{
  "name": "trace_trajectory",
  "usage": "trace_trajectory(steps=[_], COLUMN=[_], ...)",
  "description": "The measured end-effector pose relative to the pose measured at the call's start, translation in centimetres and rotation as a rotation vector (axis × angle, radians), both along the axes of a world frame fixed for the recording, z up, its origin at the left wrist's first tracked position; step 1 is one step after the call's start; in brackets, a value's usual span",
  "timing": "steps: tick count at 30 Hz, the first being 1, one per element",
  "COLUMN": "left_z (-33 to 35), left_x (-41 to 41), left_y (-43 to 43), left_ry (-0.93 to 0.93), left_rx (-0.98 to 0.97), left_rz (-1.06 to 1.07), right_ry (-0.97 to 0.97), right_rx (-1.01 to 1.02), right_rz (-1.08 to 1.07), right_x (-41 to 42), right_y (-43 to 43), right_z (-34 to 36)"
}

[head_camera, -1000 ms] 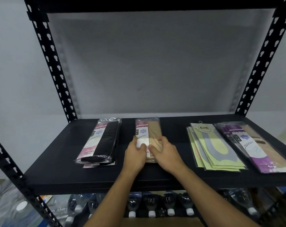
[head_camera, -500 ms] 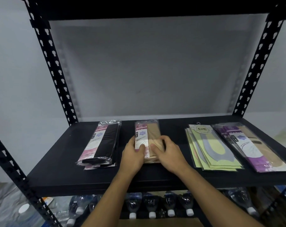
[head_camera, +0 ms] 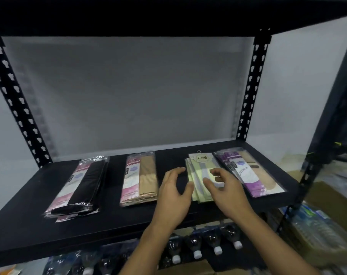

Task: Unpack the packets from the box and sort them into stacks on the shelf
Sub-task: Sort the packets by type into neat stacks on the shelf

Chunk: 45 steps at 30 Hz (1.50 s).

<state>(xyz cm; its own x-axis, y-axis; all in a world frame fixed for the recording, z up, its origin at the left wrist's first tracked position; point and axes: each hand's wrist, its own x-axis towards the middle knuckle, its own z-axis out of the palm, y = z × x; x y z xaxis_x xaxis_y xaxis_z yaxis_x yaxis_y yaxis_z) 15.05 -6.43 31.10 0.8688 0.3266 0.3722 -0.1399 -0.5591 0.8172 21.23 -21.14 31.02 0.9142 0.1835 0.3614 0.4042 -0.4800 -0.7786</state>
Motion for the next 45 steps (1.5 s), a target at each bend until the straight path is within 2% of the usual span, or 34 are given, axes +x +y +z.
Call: trace_trajectory(steps=[4, 8, 16, 28, 36, 45], left_z=[-1.0, -1.9, -3.1, -3.1, -2.7, -2.4], left_x=[2.5, 4.4, 6.0, 6.2, 6.2, 6.1], left_y=[-3.8, -5.2, -5.8, -4.6, -4.4, -4.2], left_ry=[0.081, 0.119, 0.148, 0.174, 0.272, 0.296], left_rx=[-0.092, -0.189, -0.166, -0.260, -0.129, -0.112], left_rz=[-0.047, -0.008, 0.046, 0.103, 0.036, 0.016], right_ry=[0.000, 0.049, 0.133, 0.054, 0.103, 0.070], right_rx=[-0.063, -0.118, -0.086, -0.027, -0.040, -0.049], right_rz=[-0.056, -0.001, -0.019, -0.041, -0.001, 0.010], right_x=[2.2, 3.7, 4.8, 4.9, 4.6, 4.6], right_y=[-3.7, -4.1, -2.5, -2.1, -1.6, -1.2], right_z=[-1.3, -2.9, -4.1, -3.0, -3.2, -3.4])
